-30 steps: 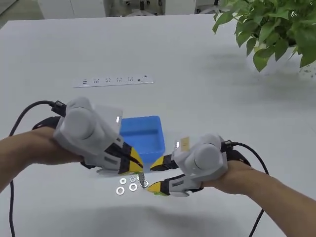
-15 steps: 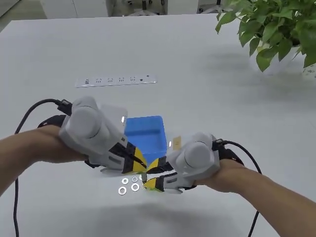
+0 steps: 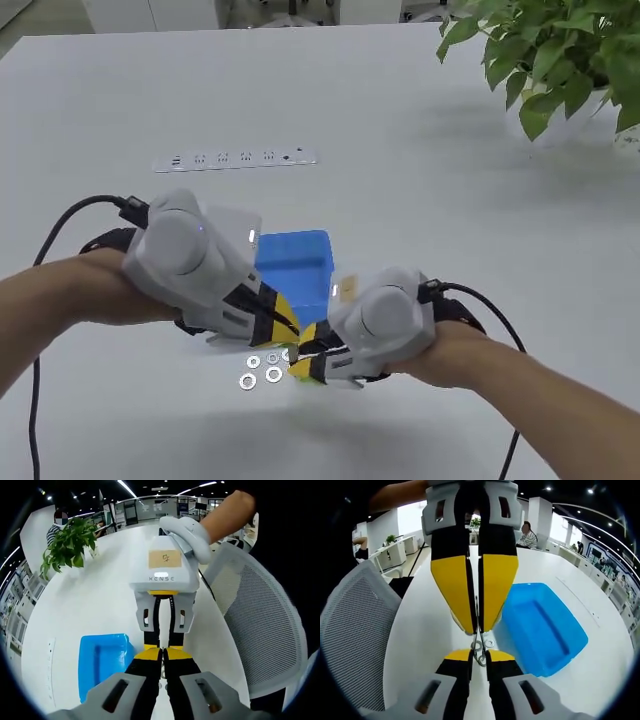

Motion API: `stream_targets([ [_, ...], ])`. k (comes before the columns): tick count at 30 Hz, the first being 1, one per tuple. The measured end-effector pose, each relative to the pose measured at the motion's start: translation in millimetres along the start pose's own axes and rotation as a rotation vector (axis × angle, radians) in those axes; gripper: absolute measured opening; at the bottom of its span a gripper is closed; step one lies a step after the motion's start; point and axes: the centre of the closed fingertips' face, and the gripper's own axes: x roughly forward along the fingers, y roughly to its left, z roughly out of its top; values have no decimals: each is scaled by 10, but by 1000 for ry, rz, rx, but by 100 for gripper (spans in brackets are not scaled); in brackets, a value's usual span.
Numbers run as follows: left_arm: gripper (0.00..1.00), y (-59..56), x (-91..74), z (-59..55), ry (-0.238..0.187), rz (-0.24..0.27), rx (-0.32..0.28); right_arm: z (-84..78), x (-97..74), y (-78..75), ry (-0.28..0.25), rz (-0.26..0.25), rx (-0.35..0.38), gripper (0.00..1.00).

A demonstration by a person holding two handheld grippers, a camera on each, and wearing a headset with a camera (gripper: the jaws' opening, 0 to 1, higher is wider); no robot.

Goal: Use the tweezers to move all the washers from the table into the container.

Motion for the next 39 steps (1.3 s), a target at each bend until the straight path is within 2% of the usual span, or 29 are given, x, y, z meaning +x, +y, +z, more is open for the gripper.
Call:
stream_targets([
  [21, 6, -9, -22, -25, 11, 9, 6, -3, 14, 4, 18, -5, 13, 8],
  [31, 6, 36, -7, -66, 16, 14, 10, -2, 11, 14, 17, -1, 15, 7],
  [39, 16, 25, -6, -127, 22, 12, -10, 4, -14, 6, 11, -3, 25, 8],
])
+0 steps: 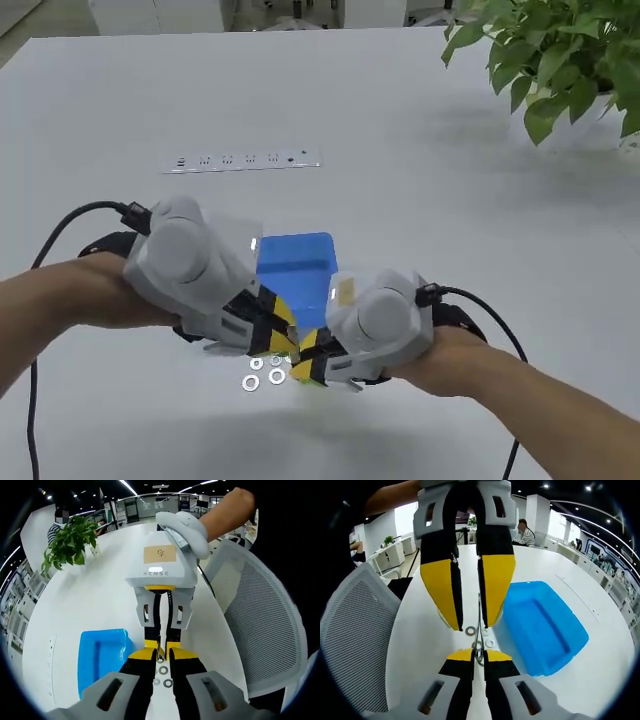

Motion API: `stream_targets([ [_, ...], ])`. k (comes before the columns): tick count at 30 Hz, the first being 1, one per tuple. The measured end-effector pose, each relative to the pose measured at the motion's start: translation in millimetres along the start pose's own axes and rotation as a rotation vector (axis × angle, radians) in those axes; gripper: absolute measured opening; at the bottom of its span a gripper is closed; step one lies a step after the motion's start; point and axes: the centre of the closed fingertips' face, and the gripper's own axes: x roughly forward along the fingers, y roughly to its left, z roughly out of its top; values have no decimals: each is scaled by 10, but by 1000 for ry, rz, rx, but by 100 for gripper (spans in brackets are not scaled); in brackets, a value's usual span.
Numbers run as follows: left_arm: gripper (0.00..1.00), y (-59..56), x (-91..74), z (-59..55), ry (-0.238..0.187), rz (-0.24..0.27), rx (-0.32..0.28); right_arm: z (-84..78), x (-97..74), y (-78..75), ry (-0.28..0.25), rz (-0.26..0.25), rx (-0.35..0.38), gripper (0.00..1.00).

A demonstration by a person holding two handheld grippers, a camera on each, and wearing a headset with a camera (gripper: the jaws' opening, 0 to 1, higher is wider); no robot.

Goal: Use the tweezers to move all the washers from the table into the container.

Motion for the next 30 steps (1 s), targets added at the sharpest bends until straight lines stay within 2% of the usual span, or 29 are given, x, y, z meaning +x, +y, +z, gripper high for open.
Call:
stream_targets([
  [2, 22, -7, -5, -14, -4, -1, -13, 10, -14, -4, -1, 0, -4, 8],
  [6, 28, -5, -31, -61, -1, 7, -25, 25, -49, 2, 3, 7, -13, 8],
  [13, 38, -19, -87, -87, -33, 21, -76, 81, -98, -10, 5, 5, -28, 8],
  [18, 45, -23, -143, -89, -76, 44, -129, 143, -142, -21, 0, 2, -38, 8],
  [22, 49, -37, -188, -108, -90, 60, -167, 188, -184, -32, 6, 5, -49, 8],
  [25, 55, -55, -247, -81, -129, 84, -217, 224, -211, -48, 8, 6, -57, 8],
  [30, 61, -77, -331, -62, -164, 103, -256, 292, -250, -79, 8, 9, -69, 8],
])
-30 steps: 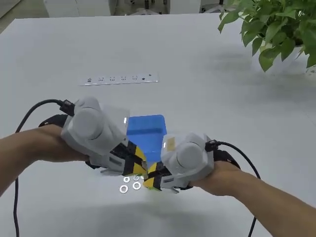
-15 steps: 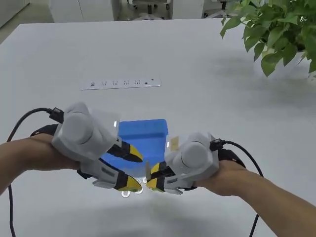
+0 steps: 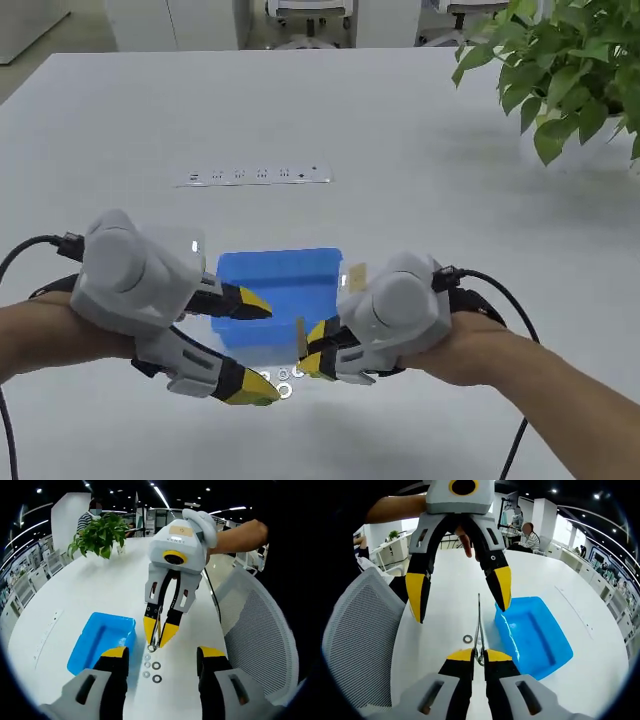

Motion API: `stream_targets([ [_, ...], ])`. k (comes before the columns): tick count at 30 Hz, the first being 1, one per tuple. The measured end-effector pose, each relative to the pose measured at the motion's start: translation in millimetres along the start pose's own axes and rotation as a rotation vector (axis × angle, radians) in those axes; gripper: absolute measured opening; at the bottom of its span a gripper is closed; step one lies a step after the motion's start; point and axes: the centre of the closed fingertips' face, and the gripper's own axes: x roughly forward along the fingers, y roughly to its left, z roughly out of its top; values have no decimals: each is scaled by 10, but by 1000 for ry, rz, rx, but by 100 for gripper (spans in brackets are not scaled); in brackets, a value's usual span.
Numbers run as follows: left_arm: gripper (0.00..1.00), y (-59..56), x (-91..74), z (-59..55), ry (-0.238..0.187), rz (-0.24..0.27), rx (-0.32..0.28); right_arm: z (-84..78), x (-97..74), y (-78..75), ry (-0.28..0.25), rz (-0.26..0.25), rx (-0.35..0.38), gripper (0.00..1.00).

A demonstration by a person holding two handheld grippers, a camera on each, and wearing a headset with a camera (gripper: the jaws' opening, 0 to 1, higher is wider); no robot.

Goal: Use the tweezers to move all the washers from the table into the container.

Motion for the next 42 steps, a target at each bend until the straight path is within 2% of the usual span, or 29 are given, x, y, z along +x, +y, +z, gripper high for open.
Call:
stream_targets([
  [8, 73, 55, -112, 20, -73, 58, -55, 130, -23, -95, -17, 2, -14, 8],
  [15, 83, 151, -222, 34, -139, 125, -106, 206, -21, -197, -23, 5, -32, 8],
  [25, 97, 242, -329, 53, -231, 186, -156, 255, 9, -370, -49, -5, -68, 8],
  [32, 99, 305, -375, 56, -258, 222, -165, 229, 77, -478, -53, -16, -75, 8],
  [38, 99, 356, -381, 16, -256, 233, -169, 261, 108, -590, -80, -22, -34, 8],
  [42, 99, 367, -377, 5, -252, 236, -170, 265, 122, -615, -81, -25, -37, 8],
])
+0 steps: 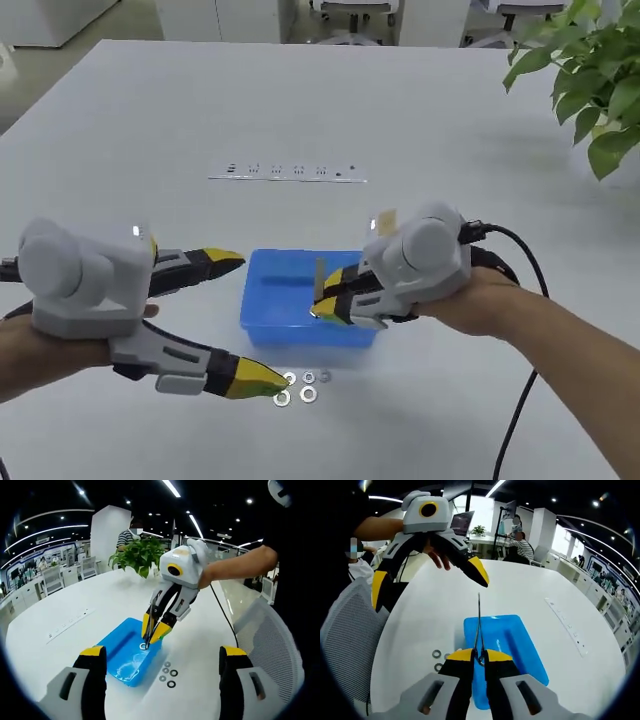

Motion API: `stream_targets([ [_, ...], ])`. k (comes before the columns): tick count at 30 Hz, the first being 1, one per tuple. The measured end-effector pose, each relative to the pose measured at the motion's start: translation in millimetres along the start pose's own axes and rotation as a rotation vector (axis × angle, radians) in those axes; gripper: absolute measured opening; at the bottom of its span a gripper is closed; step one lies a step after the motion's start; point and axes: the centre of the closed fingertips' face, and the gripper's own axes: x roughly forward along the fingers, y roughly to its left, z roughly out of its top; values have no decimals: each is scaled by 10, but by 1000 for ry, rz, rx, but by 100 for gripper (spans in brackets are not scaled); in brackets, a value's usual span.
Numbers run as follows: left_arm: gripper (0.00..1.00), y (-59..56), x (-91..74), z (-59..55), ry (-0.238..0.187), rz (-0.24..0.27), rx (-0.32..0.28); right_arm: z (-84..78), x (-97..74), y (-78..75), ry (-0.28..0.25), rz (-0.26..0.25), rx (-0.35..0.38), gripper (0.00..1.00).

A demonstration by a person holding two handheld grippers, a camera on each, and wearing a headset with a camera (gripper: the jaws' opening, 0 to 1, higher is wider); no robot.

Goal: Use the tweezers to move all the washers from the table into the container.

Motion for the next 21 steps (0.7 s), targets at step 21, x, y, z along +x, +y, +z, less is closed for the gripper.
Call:
stream_targets([
  [21, 89, 155, 168, 53, 7, -20, 28, -228, 207, -160, 37, 10, 13, 9],
])
